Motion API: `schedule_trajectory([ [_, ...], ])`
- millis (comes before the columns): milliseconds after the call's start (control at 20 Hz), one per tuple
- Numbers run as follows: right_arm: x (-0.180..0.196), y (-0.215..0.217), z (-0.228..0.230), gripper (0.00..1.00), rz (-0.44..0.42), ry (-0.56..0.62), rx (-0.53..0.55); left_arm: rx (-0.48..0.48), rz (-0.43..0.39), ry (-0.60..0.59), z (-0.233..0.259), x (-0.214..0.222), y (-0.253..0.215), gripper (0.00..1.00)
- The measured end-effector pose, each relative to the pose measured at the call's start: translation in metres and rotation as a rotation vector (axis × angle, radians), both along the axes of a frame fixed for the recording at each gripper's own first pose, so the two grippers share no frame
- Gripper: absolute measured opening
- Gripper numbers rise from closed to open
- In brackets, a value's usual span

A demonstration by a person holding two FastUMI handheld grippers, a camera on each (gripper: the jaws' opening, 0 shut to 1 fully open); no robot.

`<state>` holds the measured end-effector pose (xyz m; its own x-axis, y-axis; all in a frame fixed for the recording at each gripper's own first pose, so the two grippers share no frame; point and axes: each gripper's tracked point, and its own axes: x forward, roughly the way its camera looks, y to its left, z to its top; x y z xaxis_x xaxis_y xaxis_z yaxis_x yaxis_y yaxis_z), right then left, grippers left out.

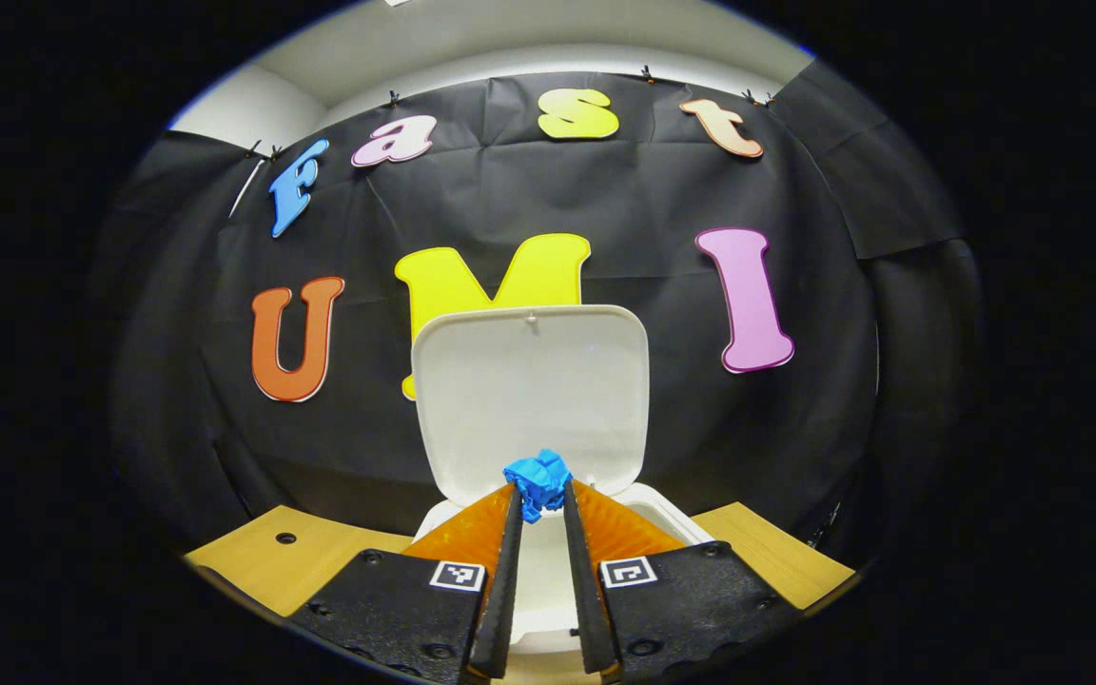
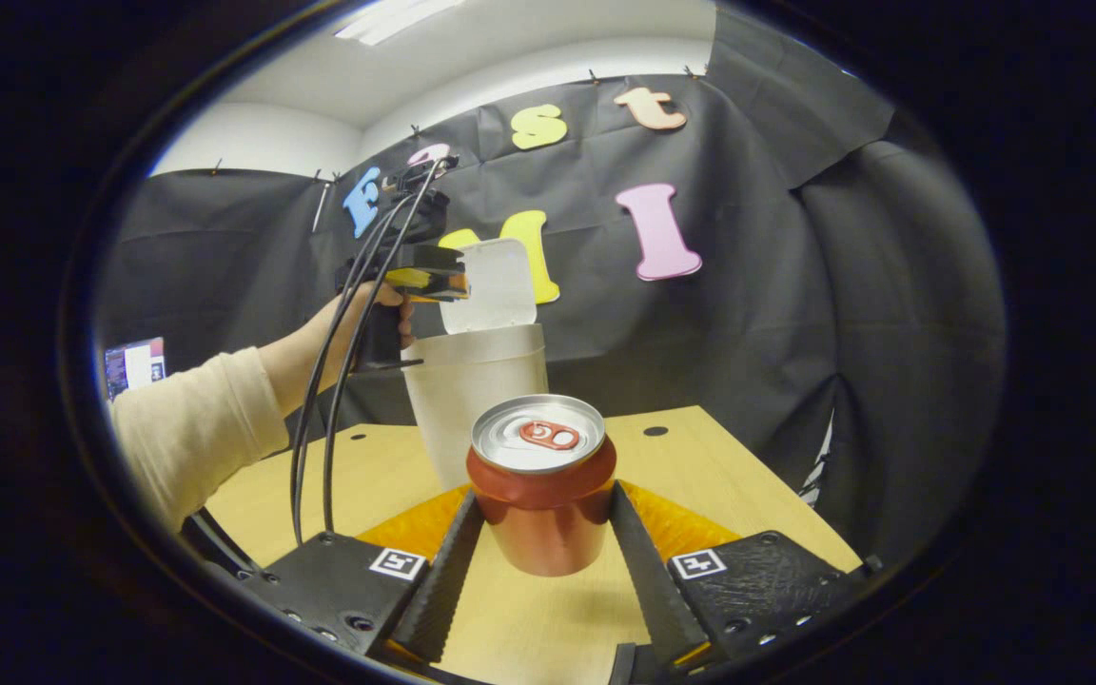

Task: Press the lid of the desktop garbage bin to open it, pick up the crumpled paper on the desktop and throw it into the bin, then pick up the pop can on the desktop and drop it into the bin, and finally close the garbage bin lid.

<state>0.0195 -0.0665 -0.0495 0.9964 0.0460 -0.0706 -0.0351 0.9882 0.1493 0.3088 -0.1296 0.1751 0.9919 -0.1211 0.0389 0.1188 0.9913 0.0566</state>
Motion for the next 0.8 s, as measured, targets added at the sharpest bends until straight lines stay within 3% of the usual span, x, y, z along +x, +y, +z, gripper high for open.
schedule_trajectory([
  [100, -0.001, -0.007, -0.001, 0.78, -0.01, -0.005, 0.013, 0.02, 0.013, 0.034, -0.013, 0.005, -0.002, 0.3],
  [150, 0.0, -0.009, -0.003, 0.79, -0.011, -0.003, 0.028, 0.019, 0.008, 0.048, -0.018, 0.007, -0.004, 0.34],
  [200, 0.002, -0.012, -0.004, 0.78, -0.013, 0.001, 0.042, 0.019, 0.016, 0.053, -0.02, 0.008, -0.004, 0.3],
  [350, 0.008, -0.017, -0.01, 0.78, -0.029, 0.009, 0.029, 0.001, -0.009, 0.069, -0.027, 0.011, -0.008, 0.3],
  [450, 0.006, -0.016, -0.011, 0.78, -0.028, -0.007, 0.005, -0.012, -0.025, 0.101, -0.035, 0.009, -0.01, 0.38],
  [500, 0.005, -0.015, -0.01, 0.78, -0.026, -0.013, 0.01, -0.017, -0.02, 0.113, -0.038, 0.007, -0.007, 0.59],
  [600, 0.007, -0.012, -0.014, 0.78, -0.018, -0.01, 0.012, -0.043, -0.014, 0.132, -0.041, 0.003, 0.0, 0.87],
  [700, 0.008, -0.017, -0.016, 0.79, -0.031, -0.009, 0.014, -0.062, -0.003, 0.143, -0.04, -0.006, 0.008, 0.96],
  [800, 0.009, -0.021, -0.017, 0.78, -0.043, -0.009, 0.014, -0.101, -0.01, 0.141, -0.037, -0.019, 0.017, 0.99],
])
